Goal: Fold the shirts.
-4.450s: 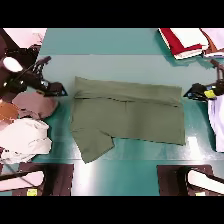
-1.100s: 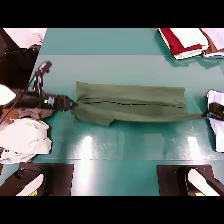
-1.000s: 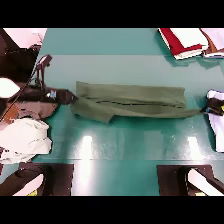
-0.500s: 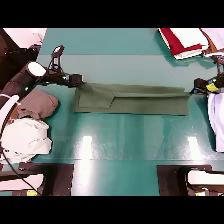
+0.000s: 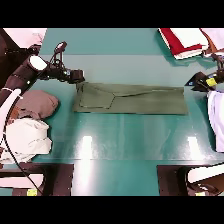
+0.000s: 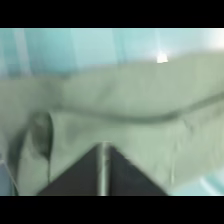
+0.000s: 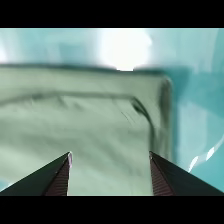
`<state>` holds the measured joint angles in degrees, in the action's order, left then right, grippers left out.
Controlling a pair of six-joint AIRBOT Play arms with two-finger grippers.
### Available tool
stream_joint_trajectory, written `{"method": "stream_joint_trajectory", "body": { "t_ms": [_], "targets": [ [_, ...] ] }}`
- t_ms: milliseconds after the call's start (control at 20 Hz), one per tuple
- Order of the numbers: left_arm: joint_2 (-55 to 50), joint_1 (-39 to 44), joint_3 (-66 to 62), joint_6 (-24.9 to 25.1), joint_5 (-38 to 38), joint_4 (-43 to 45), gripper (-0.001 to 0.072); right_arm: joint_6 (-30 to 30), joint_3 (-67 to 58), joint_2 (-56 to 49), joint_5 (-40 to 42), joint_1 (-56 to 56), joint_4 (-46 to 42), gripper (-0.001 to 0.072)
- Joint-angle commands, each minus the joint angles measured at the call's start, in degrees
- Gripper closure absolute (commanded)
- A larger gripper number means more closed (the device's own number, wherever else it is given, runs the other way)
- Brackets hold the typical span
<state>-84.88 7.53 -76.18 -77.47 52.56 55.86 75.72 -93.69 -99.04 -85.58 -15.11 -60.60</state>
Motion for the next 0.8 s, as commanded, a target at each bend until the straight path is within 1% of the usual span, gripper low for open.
{"method": "stream_joint_trajectory", "body": {
  "t_ms": [0, 100, 300, 400, 500, 650, 700, 750],
  "targets": [
    [-0.1, -0.1, -0.8, -0.1, 7.3, -0.2, 0.0669, -2.3, 1.3, -0.6, -4.5, -5.3, 1.1, 0.0159],
    [-0.1, -0.1, -0.8, -0.1, 7.6, -0.3, 0.0669, -2.5, 5.8, -0.7, -2.7, -7.7, 1.1, 0.0158],
    [-0.5, 0.0, -0.8, -0.2, 7.3, -0.6, 0.0669, -7.8, 12.4, -3.7, -0.8, -8.3, 1.9, 0.0159],
    [-0.9, 0.0, -0.8, -0.3, 7.3, -0.6, 0.0670, -10.9, 13.2, -5.5, -1.0, -7.5, 7.4, 0.0158],
    [-1.3, 0.0, -0.8, -0.6, 7.5, -0.9, 0.0669, -12.1, 13.1, -6.9, -0.4, -6.6, 11.4, 0.0159],
    [-1.7, 0.0, -0.8, -0.6, 7.9, -2.9, 0.0670, -13.2, 12.9, -7.2, 0.6, -4.2, 11.7, 0.0168],
    [-1.8, 0.3, -0.8, -0.6, 7.6, -3.6, 0.0670, -14.2, 12.4, -7.2, 0.6, -3.5, 11.1, 0.0309],
    [-1.8, 1.3, -0.8, -0.6, 6.0, -3.3, 0.0671, -14.3, 11.8, -7.2, 0.4, -2.9, 11.1, 0.0478]
  ]
}}
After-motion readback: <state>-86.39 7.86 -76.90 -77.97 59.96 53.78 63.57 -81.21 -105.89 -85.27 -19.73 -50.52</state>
